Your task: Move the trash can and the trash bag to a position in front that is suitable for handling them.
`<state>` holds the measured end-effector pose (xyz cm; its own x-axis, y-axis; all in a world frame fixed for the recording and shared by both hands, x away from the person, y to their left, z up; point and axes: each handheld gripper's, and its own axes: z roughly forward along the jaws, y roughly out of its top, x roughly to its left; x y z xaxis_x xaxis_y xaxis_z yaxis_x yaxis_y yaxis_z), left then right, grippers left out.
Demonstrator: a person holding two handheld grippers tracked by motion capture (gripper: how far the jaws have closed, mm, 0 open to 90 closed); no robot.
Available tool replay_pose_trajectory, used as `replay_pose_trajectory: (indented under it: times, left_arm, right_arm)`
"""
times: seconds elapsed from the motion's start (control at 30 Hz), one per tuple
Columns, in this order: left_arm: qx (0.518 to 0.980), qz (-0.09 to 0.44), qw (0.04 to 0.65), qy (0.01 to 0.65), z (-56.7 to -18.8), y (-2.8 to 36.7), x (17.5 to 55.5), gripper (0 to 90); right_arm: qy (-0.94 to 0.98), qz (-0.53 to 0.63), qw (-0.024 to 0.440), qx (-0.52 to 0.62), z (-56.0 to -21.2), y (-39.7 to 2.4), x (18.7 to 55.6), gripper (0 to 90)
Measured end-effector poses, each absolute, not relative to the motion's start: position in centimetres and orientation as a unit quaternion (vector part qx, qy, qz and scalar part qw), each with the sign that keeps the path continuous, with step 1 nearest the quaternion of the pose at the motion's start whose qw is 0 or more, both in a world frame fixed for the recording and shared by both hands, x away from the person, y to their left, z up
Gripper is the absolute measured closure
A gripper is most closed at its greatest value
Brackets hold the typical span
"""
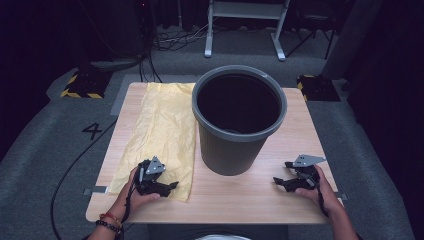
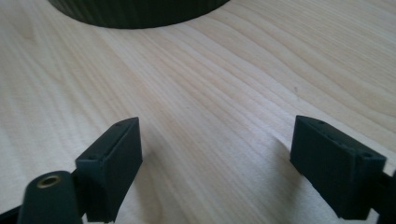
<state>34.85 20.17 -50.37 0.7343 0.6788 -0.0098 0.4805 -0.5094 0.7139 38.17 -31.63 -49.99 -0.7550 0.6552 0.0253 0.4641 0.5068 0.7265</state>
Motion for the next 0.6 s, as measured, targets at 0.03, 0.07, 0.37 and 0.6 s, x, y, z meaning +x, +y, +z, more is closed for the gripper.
replay_pose_trajectory:
  times: [0.03,0.07,0.37,0.6]
  left_arm:
    - [0.858,0.137,0.362,0.338,-50.4,20.2,34.8,16.0]
    - [0.858,0.137,0.362,0.338,-50.4,20.2,34.9,16.0]
    - [0.858,0.137,0.362,0.338,-50.4,20.2,34.8,16.0]
    - [0.858,0.137,0.362,0.338,-50.4,20.2,34.9,16.0]
  right_arm:
    - [0.857,0.382,0.118,0.325,-49.8,-31.7,38.1,21.2]
    - [0.855,0.393,0.117,0.318,-49.4,-31.6,38.0,20.8]
    - [0.818,0.487,0.151,0.267,-43.2,-30.7,36.2,26.3]
    - [0.814,0.508,0.186,0.211,-37.7,-29.0,35.6,27.1]
